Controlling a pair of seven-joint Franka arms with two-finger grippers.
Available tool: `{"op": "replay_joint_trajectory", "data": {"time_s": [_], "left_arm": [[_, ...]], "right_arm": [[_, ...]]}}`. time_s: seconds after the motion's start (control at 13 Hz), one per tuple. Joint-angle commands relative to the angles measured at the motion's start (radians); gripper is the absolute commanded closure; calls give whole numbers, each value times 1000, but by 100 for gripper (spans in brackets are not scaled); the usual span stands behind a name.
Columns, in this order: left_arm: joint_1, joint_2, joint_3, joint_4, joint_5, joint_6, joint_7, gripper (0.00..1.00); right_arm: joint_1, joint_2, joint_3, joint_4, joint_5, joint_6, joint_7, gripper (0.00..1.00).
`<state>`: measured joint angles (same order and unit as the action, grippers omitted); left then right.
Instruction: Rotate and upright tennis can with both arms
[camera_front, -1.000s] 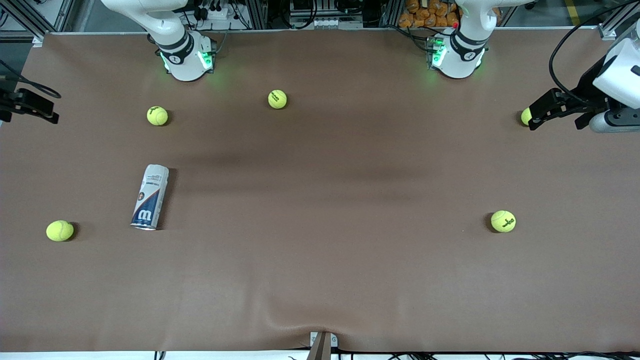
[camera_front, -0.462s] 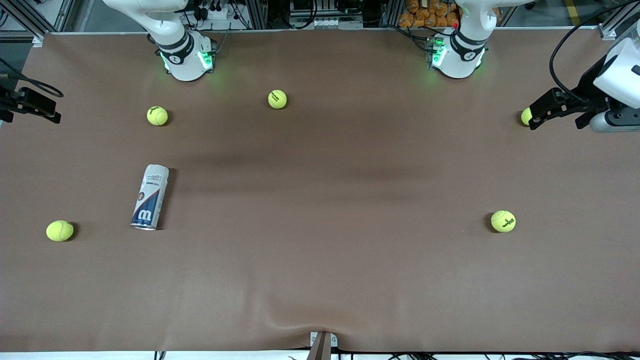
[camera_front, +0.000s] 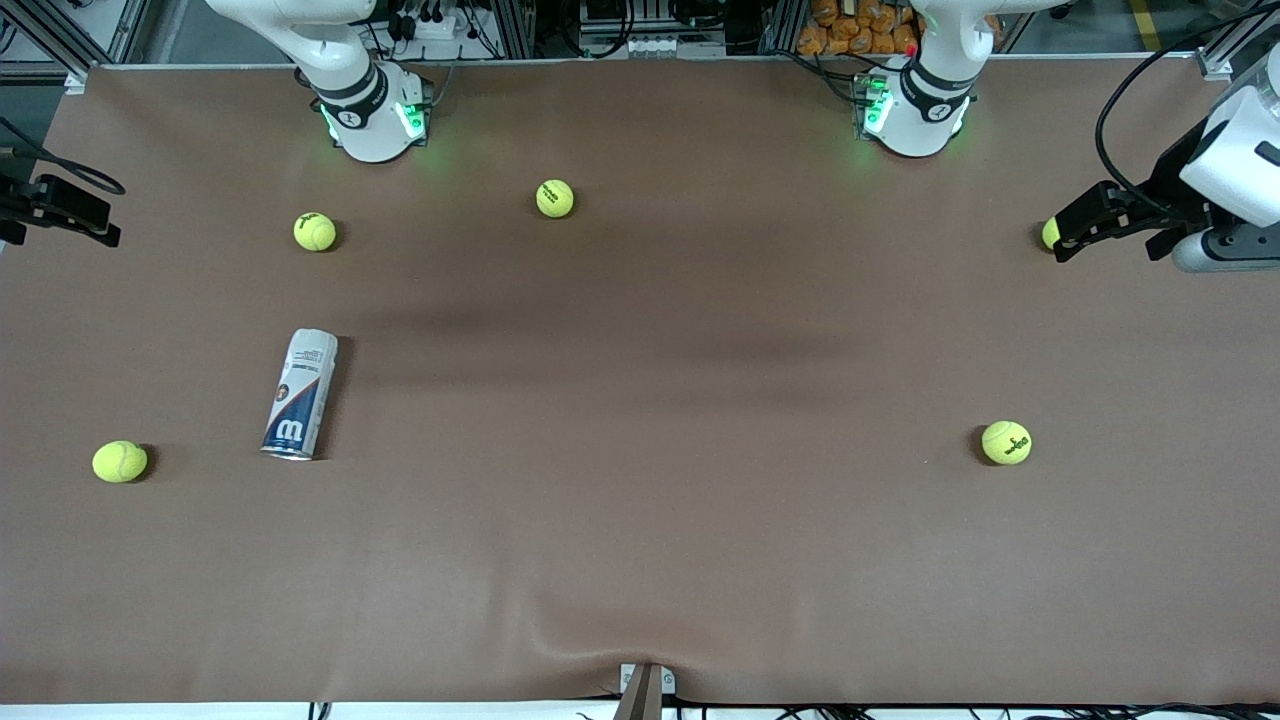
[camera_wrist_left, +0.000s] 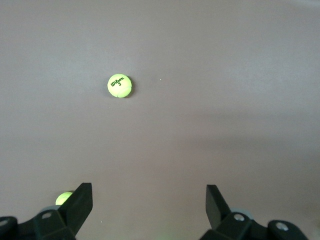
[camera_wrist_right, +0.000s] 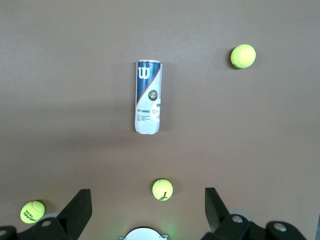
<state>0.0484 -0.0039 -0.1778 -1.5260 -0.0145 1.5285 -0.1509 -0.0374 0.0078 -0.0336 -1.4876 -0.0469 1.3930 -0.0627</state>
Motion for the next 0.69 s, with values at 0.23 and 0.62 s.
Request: {"op": "replay_joint_trajectory", "data": {"time_s": [0.23, 0.62], "left_arm": [[1, 10, -14, 20, 13, -22, 5, 0], [2, 7, -15, 15, 13, -24, 1, 0]], "right_arm": [[14, 159, 23, 16, 6, 139, -5, 0], [47, 335, 23, 7, -2, 313, -6, 0]]}}
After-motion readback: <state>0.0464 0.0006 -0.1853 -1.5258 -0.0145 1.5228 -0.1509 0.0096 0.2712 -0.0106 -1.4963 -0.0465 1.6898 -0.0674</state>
